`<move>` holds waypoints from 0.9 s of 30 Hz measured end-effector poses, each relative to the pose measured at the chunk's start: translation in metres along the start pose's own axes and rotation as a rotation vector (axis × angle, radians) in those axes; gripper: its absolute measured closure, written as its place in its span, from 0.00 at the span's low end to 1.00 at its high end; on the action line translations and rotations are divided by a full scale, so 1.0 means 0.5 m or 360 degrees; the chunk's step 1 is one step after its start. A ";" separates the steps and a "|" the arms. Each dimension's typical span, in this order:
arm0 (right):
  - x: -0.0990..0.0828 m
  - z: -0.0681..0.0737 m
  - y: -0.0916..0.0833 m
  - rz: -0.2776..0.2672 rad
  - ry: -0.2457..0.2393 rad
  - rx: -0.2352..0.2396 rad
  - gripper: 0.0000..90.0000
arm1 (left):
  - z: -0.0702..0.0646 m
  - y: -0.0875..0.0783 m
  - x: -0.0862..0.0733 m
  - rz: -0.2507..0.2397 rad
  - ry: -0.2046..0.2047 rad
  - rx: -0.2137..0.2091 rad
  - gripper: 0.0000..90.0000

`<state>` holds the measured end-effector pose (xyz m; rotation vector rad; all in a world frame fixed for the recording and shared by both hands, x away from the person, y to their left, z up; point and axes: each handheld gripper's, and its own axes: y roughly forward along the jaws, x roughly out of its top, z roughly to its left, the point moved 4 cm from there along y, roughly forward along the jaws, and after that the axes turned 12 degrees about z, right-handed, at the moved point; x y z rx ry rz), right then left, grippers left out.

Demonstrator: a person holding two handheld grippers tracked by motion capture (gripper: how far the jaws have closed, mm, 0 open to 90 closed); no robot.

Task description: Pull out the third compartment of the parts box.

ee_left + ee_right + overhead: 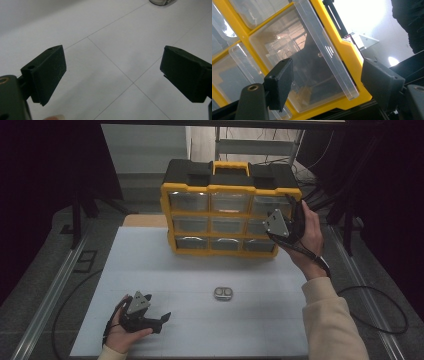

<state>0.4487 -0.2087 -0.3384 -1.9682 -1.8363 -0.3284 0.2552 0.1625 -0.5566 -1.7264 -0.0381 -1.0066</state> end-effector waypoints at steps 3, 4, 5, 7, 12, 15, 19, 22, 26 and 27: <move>0.001 0.000 0.003 0.0001 -0.0006 -0.0001 0.31 | 0.000 0.000 0.000 0.0001 0.0002 0.0002 0.08; 0.002 0.000 0.004 0.0001 -0.0004 0.0002 0.31 | 0.000 0.000 0.000 0.0000 0.0002 0.0001 0.08; 0.004 0.001 0.005 -0.0002 -0.0004 0.0002 0.32 | 0.000 0.000 0.000 0.0001 0.0002 0.0002 0.08; 0.005 0.001 0.005 -0.0003 -0.0003 0.0004 0.32 | 0.000 0.000 0.000 -0.0001 0.0002 0.0001 0.08; 0.012 0.001 0.009 -0.0007 -0.0020 -0.0003 0.35 | 0.000 0.000 -0.001 0.0000 0.0000 0.0001 0.08; 0.013 0.001 0.010 -0.0003 -0.0016 -0.0011 0.37 | 0.000 0.000 -0.001 0.0001 0.0002 0.0004 0.08; 0.009 0.001 0.014 0.0014 -0.0021 -0.0014 0.39 | 0.000 -0.001 -0.001 -0.0002 0.0000 0.0005 0.08; 0.008 0.000 0.017 0.0020 -0.0018 -0.0018 0.41 | 0.000 0.000 -0.001 0.0001 -0.0001 0.0005 0.08; 0.007 -0.001 0.020 0.0021 -0.0015 -0.0033 0.43 | 0.000 -0.001 -0.001 0.0000 -0.0001 0.0005 0.08; 0.007 -0.001 0.020 0.0022 -0.0017 -0.0039 0.44 | 0.001 -0.001 -0.001 -0.0001 -0.0002 0.0005 0.08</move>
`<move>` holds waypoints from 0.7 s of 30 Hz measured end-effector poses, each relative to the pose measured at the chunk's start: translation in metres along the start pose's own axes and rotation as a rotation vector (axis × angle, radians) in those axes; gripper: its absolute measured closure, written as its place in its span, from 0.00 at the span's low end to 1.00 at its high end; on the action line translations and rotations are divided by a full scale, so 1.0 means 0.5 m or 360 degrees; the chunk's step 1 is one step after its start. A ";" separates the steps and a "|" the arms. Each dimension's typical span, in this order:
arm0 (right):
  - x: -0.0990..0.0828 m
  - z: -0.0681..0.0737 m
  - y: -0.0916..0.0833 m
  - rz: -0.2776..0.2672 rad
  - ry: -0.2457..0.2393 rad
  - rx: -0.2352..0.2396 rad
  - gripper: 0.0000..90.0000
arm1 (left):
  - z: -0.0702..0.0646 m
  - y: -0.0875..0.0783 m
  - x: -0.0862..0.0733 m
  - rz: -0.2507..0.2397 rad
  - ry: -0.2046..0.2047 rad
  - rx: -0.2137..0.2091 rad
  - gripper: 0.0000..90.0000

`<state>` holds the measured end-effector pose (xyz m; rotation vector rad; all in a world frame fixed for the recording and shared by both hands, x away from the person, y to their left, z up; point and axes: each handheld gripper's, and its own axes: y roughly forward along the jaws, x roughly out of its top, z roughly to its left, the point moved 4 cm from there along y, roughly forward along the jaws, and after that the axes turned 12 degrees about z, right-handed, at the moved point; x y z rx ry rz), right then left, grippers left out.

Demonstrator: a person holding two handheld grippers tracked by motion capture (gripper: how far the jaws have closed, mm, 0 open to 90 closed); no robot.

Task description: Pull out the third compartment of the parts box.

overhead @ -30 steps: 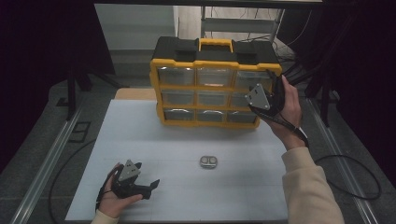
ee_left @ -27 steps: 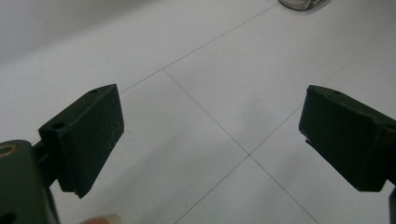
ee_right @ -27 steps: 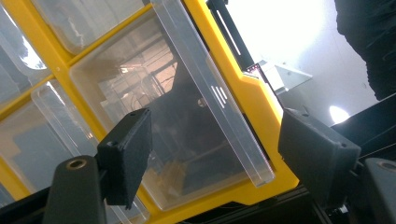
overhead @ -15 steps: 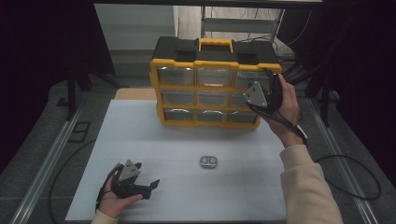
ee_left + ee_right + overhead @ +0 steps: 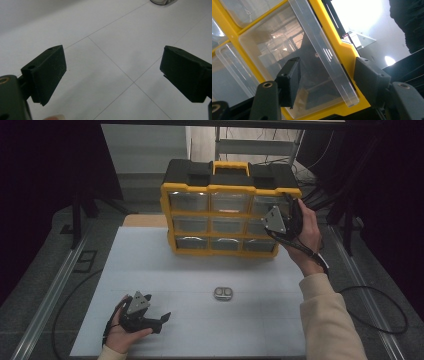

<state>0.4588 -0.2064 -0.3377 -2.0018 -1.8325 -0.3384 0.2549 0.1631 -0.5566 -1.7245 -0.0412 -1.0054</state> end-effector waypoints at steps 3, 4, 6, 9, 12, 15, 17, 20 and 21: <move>0.000 0.000 -0.001 0.0006 -0.0006 -0.0017 0.47 | 0.000 0.000 0.000 -0.0001 -0.0001 0.0001 0.08; 0.000 0.000 -0.001 0.0007 -0.0011 -0.0026 0.48 | 0.000 0.000 0.000 -0.0001 -0.0001 0.0000 0.08; 0.000 -0.001 -0.001 0.0009 -0.0013 -0.0038 0.50 | 0.000 0.000 0.000 0.0000 0.0001 -0.0001 0.08; 0.000 -0.002 -0.001 0.0006 -0.0017 -0.0051 0.54 | -0.001 0.000 0.000 0.0001 0.0002 -0.0001 0.08; -0.001 -0.005 -0.002 0.0005 -0.0016 -0.0058 0.58 | 0.000 0.000 0.000 0.0001 -0.0001 -0.0001 0.08; 0.000 -0.008 -0.004 0.0001 -0.0009 -0.0054 0.63 | 0.000 0.001 0.000 0.0002 0.0001 0.0001 0.08; 0.001 -0.008 -0.005 -0.0004 -0.0015 -0.0050 0.66 | 0.000 0.001 0.000 0.0002 0.0001 0.0001 0.08; 0.000 -0.009 -0.005 -0.0004 -0.0008 -0.0040 0.68 | 0.000 0.000 0.000 0.0001 0.0000 0.0001 0.08; 0.000 -0.010 -0.005 -0.0007 -0.0003 -0.0029 0.70 | 0.000 0.000 -0.001 0.0004 0.0002 0.0002 0.08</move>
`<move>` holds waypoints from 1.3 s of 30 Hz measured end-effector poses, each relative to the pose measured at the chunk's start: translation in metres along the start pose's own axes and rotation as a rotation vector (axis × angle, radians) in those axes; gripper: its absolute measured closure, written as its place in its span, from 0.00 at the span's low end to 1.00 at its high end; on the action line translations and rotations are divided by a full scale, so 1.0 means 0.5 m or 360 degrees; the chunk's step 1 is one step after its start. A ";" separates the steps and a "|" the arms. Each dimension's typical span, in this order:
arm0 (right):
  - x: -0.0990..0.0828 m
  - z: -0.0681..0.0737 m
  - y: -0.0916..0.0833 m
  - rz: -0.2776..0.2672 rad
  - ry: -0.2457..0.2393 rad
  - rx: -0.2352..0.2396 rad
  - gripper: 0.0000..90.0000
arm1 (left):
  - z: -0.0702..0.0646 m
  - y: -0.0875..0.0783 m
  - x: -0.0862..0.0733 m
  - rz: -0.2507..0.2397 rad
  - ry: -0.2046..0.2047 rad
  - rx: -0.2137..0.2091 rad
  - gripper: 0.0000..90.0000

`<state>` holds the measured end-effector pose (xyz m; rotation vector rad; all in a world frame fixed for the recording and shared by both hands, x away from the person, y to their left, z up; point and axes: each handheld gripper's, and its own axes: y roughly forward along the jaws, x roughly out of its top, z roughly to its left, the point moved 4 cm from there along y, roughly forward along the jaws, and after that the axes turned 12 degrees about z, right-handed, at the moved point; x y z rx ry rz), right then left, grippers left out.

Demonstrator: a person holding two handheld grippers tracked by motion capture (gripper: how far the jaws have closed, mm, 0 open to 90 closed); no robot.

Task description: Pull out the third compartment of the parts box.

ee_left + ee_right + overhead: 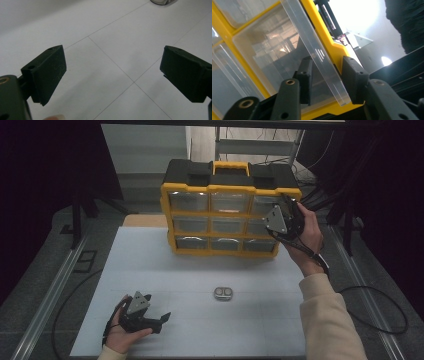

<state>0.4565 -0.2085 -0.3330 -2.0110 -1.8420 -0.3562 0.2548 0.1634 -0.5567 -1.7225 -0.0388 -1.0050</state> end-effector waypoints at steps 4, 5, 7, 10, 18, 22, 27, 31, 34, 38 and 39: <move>0.001 -0.002 -0.001 -0.0005 0.0011 0.0018 0.72 | 0.000 0.000 0.000 0.0001 0.0000 0.0000 0.08; 0.001 -0.002 -0.001 -0.0004 0.0004 0.0016 0.72 | 0.000 0.000 0.000 0.0001 0.0001 0.0000 0.08; 0.001 -0.002 -0.001 -0.0001 0.0001 0.0016 0.72 | 0.000 0.000 0.000 0.0001 0.0002 0.0000 0.08; 0.001 -0.002 -0.002 -0.0001 -0.0007 0.0013 0.73 | 0.000 0.000 0.000 0.0003 0.0002 0.0001 0.08; 0.002 -0.003 -0.006 -0.0008 -0.0024 0.0006 0.74 | 0.000 0.000 -0.001 0.0003 0.0001 0.0002 0.08; 0.002 -0.001 -0.012 -0.0020 -0.0036 0.0004 0.75 | 0.000 0.001 -0.001 0.0002 0.0000 0.0001 0.08; -0.002 -0.002 -0.018 -0.0029 -0.0029 0.0006 0.75 | -0.001 0.001 0.000 -0.0002 -0.0001 0.0000 0.08; -0.002 -0.002 -0.023 -0.0039 -0.0035 0.0005 0.75 | -0.001 0.000 0.000 -0.0001 0.0000 0.0003 0.08; -0.002 -0.001 -0.025 -0.0041 -0.0036 0.0008 0.75 | 0.000 0.000 0.000 -0.0002 0.0000 0.0003 0.08; -0.003 0.000 -0.029 -0.0049 -0.0030 0.0007 0.75 | 0.000 0.000 0.000 0.0001 0.0004 0.0003 0.08; -0.003 0.000 -0.031 -0.0046 -0.0026 0.0005 0.76 | 0.000 0.000 0.000 0.0002 0.0004 0.0004 0.08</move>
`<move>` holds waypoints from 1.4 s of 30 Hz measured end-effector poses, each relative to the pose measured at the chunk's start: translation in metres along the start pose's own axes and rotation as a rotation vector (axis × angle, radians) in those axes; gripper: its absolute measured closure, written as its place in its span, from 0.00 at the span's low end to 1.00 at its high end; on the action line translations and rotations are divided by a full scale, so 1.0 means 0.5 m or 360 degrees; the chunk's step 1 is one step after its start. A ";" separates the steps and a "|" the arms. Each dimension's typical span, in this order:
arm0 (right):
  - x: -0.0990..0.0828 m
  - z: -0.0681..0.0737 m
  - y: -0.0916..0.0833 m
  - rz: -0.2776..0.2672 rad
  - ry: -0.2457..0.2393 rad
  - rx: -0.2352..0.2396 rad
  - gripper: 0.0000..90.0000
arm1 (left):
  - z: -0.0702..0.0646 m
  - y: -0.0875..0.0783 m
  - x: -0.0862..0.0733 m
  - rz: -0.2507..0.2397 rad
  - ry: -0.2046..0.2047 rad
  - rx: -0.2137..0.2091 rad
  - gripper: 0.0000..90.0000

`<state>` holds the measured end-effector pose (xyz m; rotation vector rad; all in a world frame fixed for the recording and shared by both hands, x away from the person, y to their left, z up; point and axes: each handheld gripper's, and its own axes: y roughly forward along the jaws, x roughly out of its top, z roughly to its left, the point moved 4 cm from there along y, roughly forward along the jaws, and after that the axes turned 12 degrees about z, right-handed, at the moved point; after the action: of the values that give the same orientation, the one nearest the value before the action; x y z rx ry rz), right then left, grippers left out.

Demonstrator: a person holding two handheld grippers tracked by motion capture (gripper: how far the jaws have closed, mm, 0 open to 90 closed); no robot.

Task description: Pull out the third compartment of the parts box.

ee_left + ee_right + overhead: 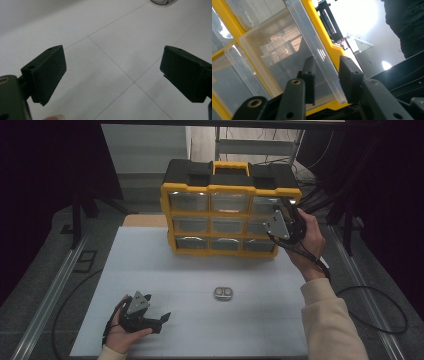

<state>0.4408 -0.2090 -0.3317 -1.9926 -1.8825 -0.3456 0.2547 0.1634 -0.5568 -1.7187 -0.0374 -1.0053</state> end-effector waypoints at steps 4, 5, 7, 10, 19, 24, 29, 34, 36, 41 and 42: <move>-0.003 -0.001 -0.002 -0.0005 0.0006 0.0002 0.76 | -0.001 0.000 0.000 -0.0006 -0.0004 -0.0001 0.08; -0.003 -0.001 -0.002 -0.0007 0.0009 0.0003 0.76 | -0.001 0.000 0.000 -0.0005 -0.0004 0.0000 0.08; -0.003 -0.002 -0.003 -0.0007 0.0008 0.0005 0.76 | 0.000 0.000 0.000 -0.0002 -0.0002 0.0000 0.08; -0.004 -0.002 -0.004 -0.0007 0.0008 0.0007 0.76 | 0.000 0.000 0.000 0.0000 -0.0002 0.0001 0.08; -0.007 0.001 -0.012 -0.0021 0.0006 -0.0012 0.77 | 0.000 0.000 0.000 0.0000 -0.0001 -0.0001 0.08; -0.008 0.001 -0.017 -0.0029 0.0006 -0.0014 0.77 | 0.001 0.001 -0.001 0.0002 0.0002 0.0001 0.08; -0.010 0.002 -0.022 -0.0036 0.0008 -0.0023 0.77 | 0.000 0.001 0.000 0.0001 0.0002 0.0001 0.08; -0.012 0.003 -0.027 -0.0042 0.0005 -0.0030 0.77 | 0.000 0.002 -0.001 0.0002 0.0002 0.0001 0.08; -0.011 0.003 -0.029 -0.0047 -0.0004 -0.0029 0.77 | 0.000 0.002 -0.001 0.0004 0.0003 0.0002 0.08; -0.013 0.004 -0.034 -0.0056 -0.0003 -0.0030 0.77 | 0.000 0.002 -0.001 0.0001 0.0002 0.0001 0.08; -0.014 0.004 -0.036 -0.0057 0.0002 -0.0034 0.77 | 0.000 0.001 -0.001 -0.0001 0.0001 0.0000 0.08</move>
<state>0.4222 -0.2136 -0.3348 -1.9737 -1.9235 -0.3783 0.2549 0.1633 -0.5575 -1.7183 -0.0377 -1.0062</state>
